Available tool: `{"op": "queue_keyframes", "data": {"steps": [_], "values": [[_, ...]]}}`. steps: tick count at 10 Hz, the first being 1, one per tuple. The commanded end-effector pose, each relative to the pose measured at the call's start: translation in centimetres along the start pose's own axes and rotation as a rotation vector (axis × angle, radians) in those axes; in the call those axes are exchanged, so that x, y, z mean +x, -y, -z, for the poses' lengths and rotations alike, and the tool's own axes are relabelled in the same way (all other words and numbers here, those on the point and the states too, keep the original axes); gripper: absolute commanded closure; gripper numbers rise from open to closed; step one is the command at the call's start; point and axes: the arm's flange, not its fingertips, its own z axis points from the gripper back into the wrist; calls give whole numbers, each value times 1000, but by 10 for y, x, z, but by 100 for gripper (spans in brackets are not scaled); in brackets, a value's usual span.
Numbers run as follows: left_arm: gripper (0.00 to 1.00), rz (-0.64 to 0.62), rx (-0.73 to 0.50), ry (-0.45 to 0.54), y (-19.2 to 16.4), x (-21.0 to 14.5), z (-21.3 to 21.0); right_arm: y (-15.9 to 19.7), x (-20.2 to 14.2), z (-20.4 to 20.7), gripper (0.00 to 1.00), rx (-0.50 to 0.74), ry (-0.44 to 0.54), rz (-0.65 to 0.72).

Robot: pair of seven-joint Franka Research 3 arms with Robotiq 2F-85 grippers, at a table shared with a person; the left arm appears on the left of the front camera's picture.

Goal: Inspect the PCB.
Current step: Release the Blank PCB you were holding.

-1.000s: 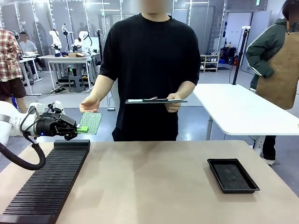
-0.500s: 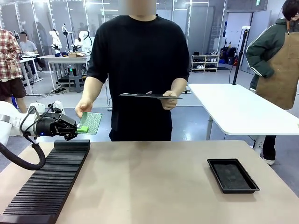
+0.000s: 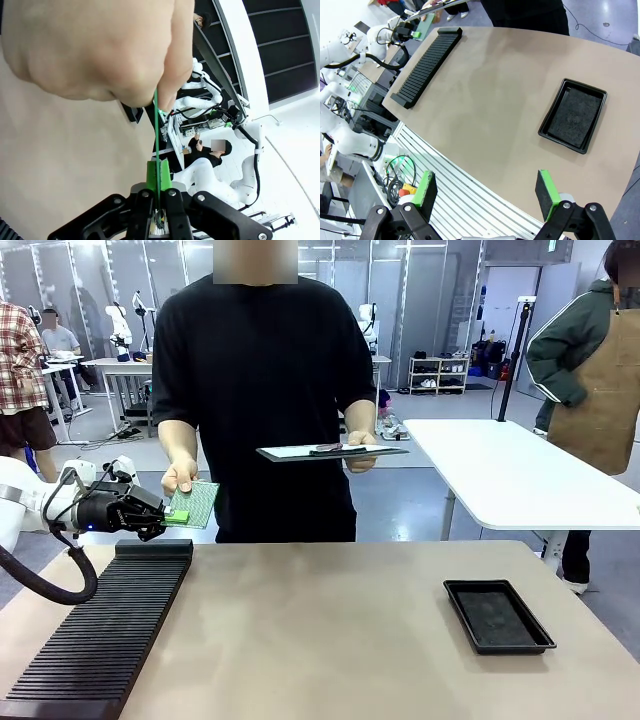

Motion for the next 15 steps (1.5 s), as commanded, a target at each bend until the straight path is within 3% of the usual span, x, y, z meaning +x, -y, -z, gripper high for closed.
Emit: {"op": "queue_keyframes", "data": {"steps": [1, 6, 7, 8, 9, 10, 11, 12, 13, 15], "values": [[97, 1, 1, -7, 1, 0, 0, 0, -2, 0, 0, 5, -2, -7], [97, 1, 1, -7, 1, 0, 0, 0, -2, 0, 0, 5, -2, -7], [65, 0, 0, 0, 0, 0, 0, 0, -2, 0, 0, 5, -2, -7], [67, 3, -13, -5, 2, 0, 0, 0, -2, 0, 0, 5, -2, -7], [35, 0, -15, -1, 2, 0, -1, 0, -2, 0, 0, 5, -2, -7], [38, 1, -20, -8, 3, 0, 0, 0, -2, 0, 0, 5, -2, -7], [6, 4, -24, -16, 4, 1, 1, 0, -2, 0, 0, 5, -2, -7], [9, 5, -25, -21, 4, 0, 1, 0, -2, 0, 0, 5, -2, -7], [0, 4, -22, -21, 5, 0, 0, 0, -2, 0, 0, 5, -2, -7], [0, 1, -17, -17, 5, -1, -1, 0, -2, 0, 0, 5, -2, -7]]}}
